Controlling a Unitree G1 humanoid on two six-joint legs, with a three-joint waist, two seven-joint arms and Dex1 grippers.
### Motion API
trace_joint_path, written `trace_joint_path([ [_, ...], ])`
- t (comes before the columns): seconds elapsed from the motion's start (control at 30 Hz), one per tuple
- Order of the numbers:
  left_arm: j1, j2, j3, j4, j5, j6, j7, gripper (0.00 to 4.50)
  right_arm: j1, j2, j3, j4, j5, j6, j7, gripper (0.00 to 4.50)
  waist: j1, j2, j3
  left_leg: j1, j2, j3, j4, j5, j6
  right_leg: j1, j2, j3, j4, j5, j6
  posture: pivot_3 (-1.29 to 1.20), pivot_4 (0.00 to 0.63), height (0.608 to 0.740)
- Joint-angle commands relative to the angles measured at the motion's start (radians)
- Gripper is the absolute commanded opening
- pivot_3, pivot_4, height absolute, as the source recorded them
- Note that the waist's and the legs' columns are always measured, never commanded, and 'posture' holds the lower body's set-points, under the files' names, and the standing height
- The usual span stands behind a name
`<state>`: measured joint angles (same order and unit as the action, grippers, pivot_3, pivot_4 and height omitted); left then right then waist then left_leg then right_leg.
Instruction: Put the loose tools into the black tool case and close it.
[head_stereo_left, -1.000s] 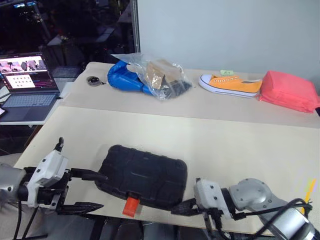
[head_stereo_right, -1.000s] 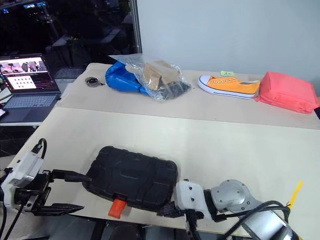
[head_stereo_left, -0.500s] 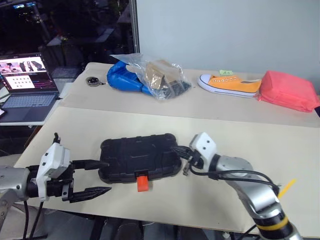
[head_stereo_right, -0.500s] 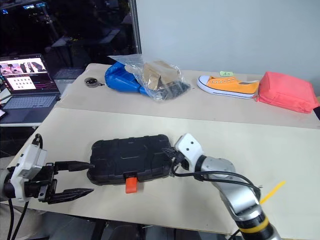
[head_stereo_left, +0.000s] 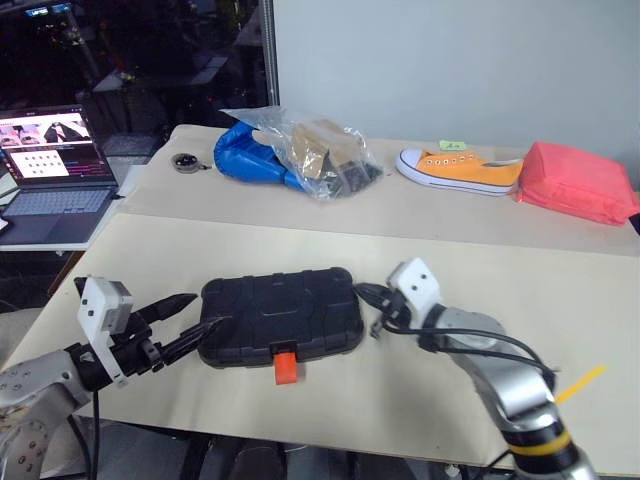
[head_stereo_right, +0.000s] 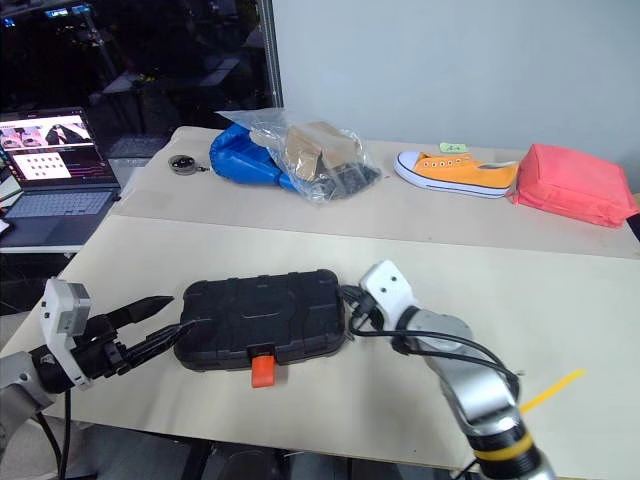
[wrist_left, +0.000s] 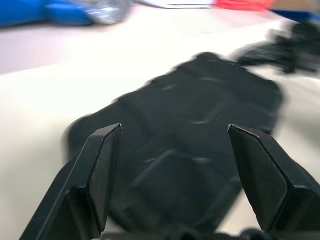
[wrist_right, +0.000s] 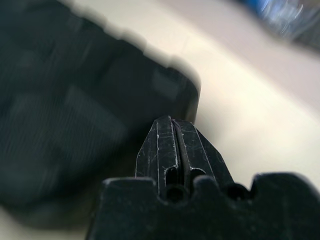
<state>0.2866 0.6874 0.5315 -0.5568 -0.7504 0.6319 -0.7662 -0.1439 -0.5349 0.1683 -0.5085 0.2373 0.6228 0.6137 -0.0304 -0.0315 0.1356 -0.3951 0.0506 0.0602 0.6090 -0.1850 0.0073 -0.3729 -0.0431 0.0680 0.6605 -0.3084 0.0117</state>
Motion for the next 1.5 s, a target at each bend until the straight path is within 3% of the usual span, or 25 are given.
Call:
trace_joint_path([
  [0.03, -0.010, -0.006, 0.026, 0.036, 0.010, 0.009, 0.061, 3.63, 0.011, -0.063, -0.026, -0.115, 0.093, 0.055, 0.091, 0.06, -0.008, 0.000, 0.000, 0.000, 0.001, 0.000, 0.000, 0.000, 0.000, 0.000, 0.000, 0.000, 0.000, 0.000, 0.000, 0.00, 0.150, 0.740],
  [0.37, -0.084, -0.008, 0.045, 0.171, 0.045, 0.062, 0.211, 3.63, -0.073, -0.043, 0.016, -0.028, -0.029, 0.158, -0.075, 0.06, -0.012, 0.000, 0.001, -0.003, -0.001, 0.000, 0.001, 0.000, 0.000, -0.003, 0.001, 0.000, 0.000, 0.000, 0.000, 0.00, 0.150, 0.740],
  [0.73, -0.079, -0.012, -0.144, 0.029, 0.117, 0.146, 0.284, 3.63, -0.134, -0.032, 0.137, -0.033, -0.056, 0.230, -0.058, 0.06, -0.007, 0.000, 0.000, -0.014, -0.002, 0.000, -0.001, 0.000, 0.000, -0.015, 0.001, 0.001, 0.000, 0.001, 0.001, 0.00, 0.150, 0.740],
  [0.93, -0.188, -0.073, -0.269, -0.048, 0.105, 0.200, 0.352, 3.63, -0.168, -0.025, 0.086, -0.003, -0.062, 0.242, -0.070, 0.06, 0.017, 0.001, 0.000, -0.013, -0.003, 0.000, 0.002, 0.000, 0.000, -0.013, 0.000, 0.000, 0.001, 0.002, 0.003, 0.00, 0.150, 0.740],
  [1.3, -0.443, -0.247, -0.472, 0.033, 0.170, 0.274, 0.459, 3.63, -0.360, -0.107, 0.035, 0.343, -0.175, 0.122, -0.046, 0.06, 0.018, 0.001, 0.000, -0.016, -0.006, 0.001, 0.002, 0.005, 0.001, -0.015, 0.001, 0.001, -0.001, 0.006, 0.006, 0.00, 0.150, 0.740],
  [1.4, -0.482, -0.263, -0.491, 0.069, 0.197, 0.259, 0.448, 3.63, -0.367, -0.113, 0.029, 0.387, -0.185, 0.092, -0.032, 0.06, 0.019, 0.001, 0.000, -0.019, -0.006, 0.000, 0.001, 0.005, 0.001, -0.016, 0.003, 0.000, -0.004, 0.006, 0.006, 0.00, 0.150, 0.740],
  [1.5, -0.462, -0.200, -0.433, 0.074, 0.183, 0.221, 0.359, 3.63, -0.338, -0.144, -0.015, 0.366, -0.173, 0.104, -0.009, 0.06, 0.017, 0.002, 0.000, -0.020, -0.006, 0.000, 0.000, 0.005, 0.001, -0.016, 0.003, 0.001, -0.004, 0.006, 0.006, 0.00, 0.150, 0.740],
])
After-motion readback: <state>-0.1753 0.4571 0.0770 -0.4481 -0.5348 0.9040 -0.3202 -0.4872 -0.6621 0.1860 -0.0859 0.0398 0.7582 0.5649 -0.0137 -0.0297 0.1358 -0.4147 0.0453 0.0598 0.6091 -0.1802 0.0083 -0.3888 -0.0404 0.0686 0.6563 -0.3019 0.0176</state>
